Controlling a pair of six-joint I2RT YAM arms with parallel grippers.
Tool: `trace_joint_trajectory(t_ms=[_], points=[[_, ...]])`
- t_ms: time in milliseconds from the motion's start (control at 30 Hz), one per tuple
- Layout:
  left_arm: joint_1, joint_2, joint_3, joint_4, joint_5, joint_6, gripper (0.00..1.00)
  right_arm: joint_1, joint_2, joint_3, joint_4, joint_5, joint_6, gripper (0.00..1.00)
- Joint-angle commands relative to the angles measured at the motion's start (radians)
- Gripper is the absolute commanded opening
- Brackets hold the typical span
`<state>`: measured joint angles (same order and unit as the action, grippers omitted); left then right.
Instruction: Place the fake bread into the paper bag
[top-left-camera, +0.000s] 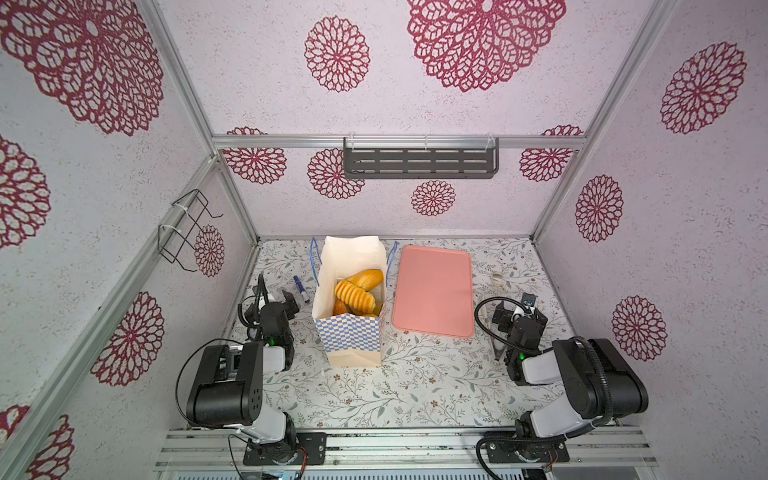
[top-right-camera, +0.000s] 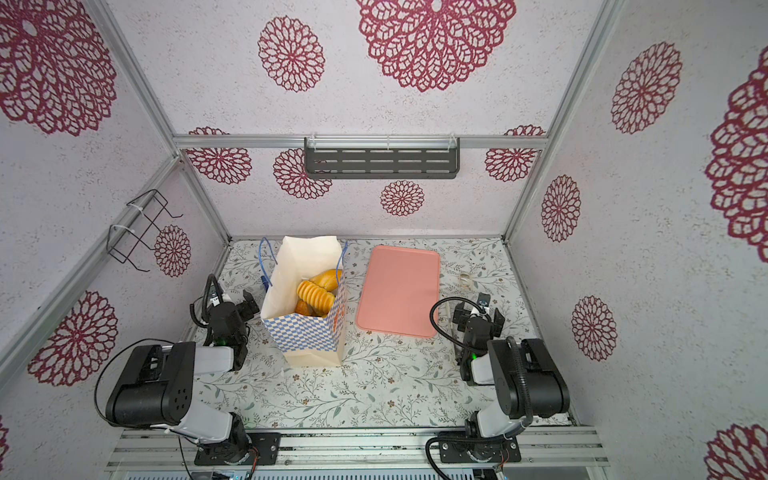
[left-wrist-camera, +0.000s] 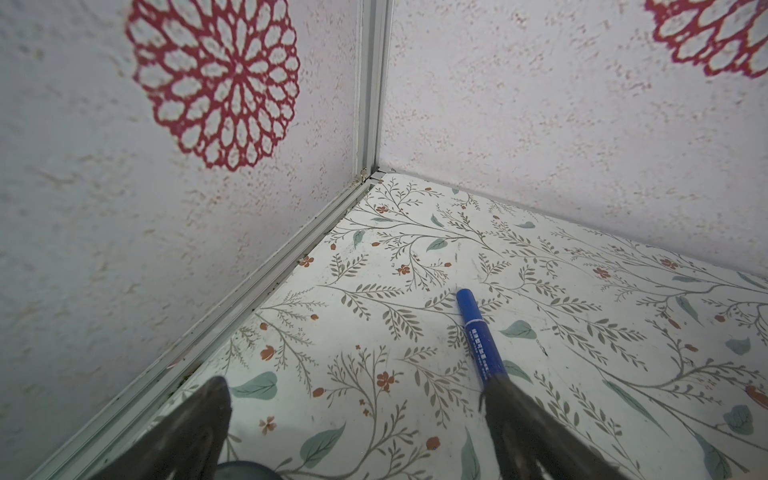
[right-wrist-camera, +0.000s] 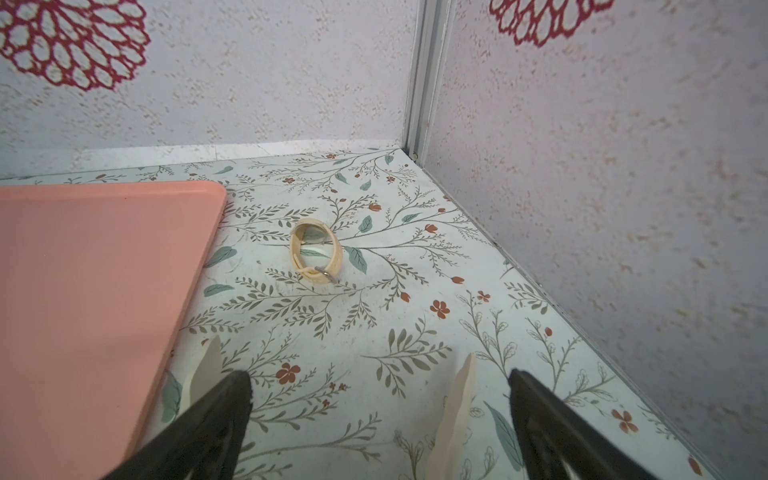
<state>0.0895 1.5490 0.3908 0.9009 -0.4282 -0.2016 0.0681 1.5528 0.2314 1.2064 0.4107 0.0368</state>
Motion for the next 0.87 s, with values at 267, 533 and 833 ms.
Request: trace_joint_trajectory(t_ms=[267,533,833], points=[[0.001,0.008,0.013,0.020,0.009,0.027,0.97,-0.003,-0.011,0.008,0.033,-0.006,0.007,0.99],[-0.001,0.010,0.013,0.021,0.009,0.027,0.97,-0.003,-0.009,0.012,0.030,-0.006,0.005,0.99],[-0.004,0.013,0.020,0.012,0.006,0.033,0.98,-0.005,-0.011,0.013,0.023,-0.009,0.007,0.99]])
